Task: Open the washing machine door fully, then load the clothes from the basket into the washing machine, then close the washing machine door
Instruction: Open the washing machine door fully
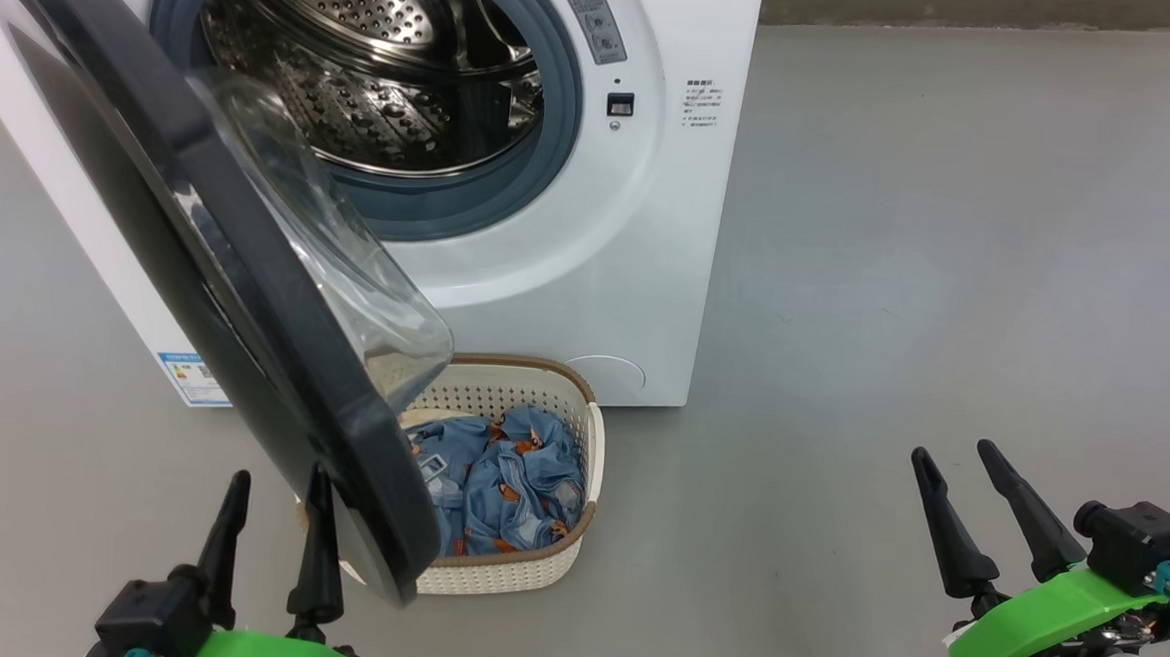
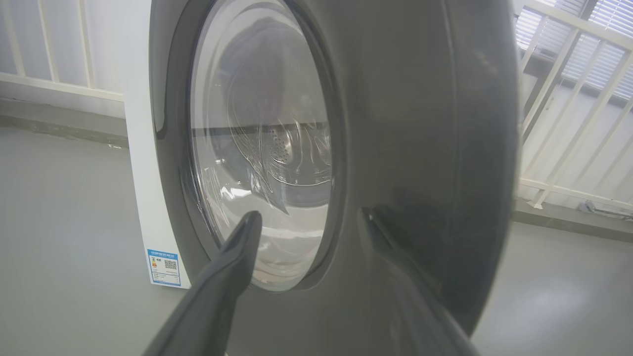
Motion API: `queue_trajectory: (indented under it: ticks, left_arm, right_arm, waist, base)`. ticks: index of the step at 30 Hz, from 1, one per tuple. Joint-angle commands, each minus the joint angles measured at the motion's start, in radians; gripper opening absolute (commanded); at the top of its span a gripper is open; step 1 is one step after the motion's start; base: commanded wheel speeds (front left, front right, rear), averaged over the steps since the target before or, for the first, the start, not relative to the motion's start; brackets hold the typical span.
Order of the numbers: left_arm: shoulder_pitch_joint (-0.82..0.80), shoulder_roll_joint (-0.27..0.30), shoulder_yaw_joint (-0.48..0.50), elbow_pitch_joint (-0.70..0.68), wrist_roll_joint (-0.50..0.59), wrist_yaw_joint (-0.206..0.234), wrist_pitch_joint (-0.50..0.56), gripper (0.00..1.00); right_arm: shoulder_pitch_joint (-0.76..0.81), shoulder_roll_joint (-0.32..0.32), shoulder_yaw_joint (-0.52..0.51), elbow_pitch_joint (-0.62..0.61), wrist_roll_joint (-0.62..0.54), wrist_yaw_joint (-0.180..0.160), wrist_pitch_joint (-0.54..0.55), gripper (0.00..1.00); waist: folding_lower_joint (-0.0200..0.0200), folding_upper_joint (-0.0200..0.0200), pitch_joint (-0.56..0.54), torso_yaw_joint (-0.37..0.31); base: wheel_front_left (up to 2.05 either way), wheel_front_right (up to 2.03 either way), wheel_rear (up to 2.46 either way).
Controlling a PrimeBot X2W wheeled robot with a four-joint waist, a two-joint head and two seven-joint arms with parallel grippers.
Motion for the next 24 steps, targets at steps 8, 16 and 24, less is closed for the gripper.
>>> queue_trajectory:
  ticks: [8,16,24]
  left_arm:
    - [-0.009,0.008,0.031,-0.034,0.013,0.006,-0.006,1.0]
    - [-0.01,0.008,0.03,-0.038,0.012,0.011,-0.006,1.0]
    - [-0.008,0.008,0.031,-0.035,0.015,0.014,-0.006,1.0]
  right_arm:
    - [-0.01,0.003,-0.002,-0.012,-0.053,0.006,-0.012,1.0]
    - [-0.013,0.008,-0.01,-0.016,-0.06,0.006,-0.012,1.0]
    - [-0.012,0.01,-0.011,-0.017,-0.059,0.006,-0.012,1.0]
  waist:
    - [-0.0001,0.0,0.001,0.003]
    - [-0.0001,0.0,0.004,0.003]
    - [-0.0001,0.0,-0.001,0.001]
  base:
    - [0.0,0.0,0.0]
    - [0.0,0.0,0.0]
    - [0.0,0.0,0.0]
